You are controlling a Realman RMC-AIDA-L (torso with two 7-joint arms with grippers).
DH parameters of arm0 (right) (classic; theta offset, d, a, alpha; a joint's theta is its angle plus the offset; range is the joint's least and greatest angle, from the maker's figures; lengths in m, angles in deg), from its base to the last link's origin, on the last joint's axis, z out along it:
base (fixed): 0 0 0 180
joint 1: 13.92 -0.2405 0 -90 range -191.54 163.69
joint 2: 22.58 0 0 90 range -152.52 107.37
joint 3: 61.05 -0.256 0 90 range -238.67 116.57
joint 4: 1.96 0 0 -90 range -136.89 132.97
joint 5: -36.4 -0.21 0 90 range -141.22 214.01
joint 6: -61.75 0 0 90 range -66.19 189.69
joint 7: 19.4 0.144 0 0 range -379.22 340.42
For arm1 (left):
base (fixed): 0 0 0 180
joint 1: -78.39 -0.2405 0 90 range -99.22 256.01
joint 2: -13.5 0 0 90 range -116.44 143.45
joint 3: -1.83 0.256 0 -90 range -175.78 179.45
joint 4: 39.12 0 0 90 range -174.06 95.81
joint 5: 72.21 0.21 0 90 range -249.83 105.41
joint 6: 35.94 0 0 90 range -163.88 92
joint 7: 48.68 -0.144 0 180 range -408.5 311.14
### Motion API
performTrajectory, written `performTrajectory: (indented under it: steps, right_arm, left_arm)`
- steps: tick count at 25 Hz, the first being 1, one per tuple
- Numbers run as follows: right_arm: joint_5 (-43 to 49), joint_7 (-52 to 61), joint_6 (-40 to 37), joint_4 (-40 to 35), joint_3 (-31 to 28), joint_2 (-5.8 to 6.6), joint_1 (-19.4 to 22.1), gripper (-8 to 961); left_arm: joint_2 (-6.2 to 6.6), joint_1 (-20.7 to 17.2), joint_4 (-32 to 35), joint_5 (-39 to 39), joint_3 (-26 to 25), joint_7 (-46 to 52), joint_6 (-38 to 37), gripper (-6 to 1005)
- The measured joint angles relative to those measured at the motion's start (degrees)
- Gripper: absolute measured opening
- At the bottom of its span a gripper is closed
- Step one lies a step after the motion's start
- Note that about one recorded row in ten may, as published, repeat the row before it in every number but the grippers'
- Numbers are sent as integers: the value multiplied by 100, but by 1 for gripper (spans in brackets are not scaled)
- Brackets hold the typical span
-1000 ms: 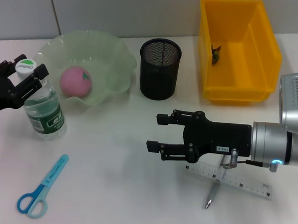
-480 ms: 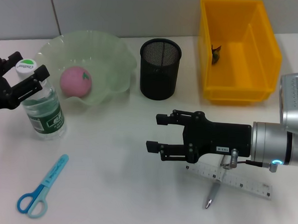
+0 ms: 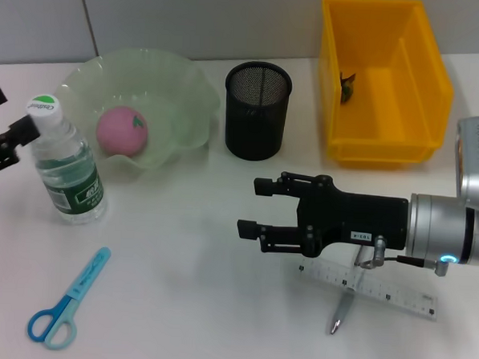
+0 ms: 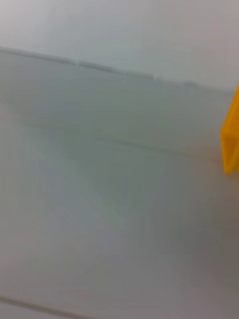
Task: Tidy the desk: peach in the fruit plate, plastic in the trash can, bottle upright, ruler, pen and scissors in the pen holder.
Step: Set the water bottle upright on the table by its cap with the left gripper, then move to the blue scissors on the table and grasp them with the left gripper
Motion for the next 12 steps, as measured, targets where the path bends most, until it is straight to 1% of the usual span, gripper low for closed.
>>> performTrajectory:
  steps: [1, 2, 3, 5, 6, 8, 9, 11, 12]
  right_arm:
    - [0, 0, 0, 0, 0, 0, 0, 763]
    - [-14, 0, 0, -3, 0, 0, 12, 763]
    - [-18, 10, 0, -16, -1, -2, 29, 763]
    - [-18, 22, 0, -20, -5, -2, 33, 763]
    - [-18, 22, 0, -20, -5, -2, 33, 763]
    - [-18, 29, 0, -20, -11, 8, 44, 763]
    - [-18, 29, 0, -20, -11, 8, 44, 763]
    - [-18, 31, 0, -22, -11, 12, 64, 763]
    - [-18, 31, 0, -22, -11, 12, 64, 763]
  left_arm:
    - [85, -107, 220, 43, 1, 228, -381, 848]
    - [85, -107, 220, 43, 1, 228, -381, 848]
    - [118, -146, 352, 134, 2, 377, -636, 848]
    - [118, -146, 352, 134, 2, 377, -636, 848]
    - [122, -153, 529, 370, 3, 582, -822, 848]
    - [72, -150, 887, 843, 6, 930, -1018, 848]
    - [72, -150, 887, 843, 6, 930, -1018, 848]
    - [-37, -132, 1294, 1282, 6, 1262, -1253, 848]
    - [-37, -132, 1294, 1282, 6, 1262, -1253, 848]
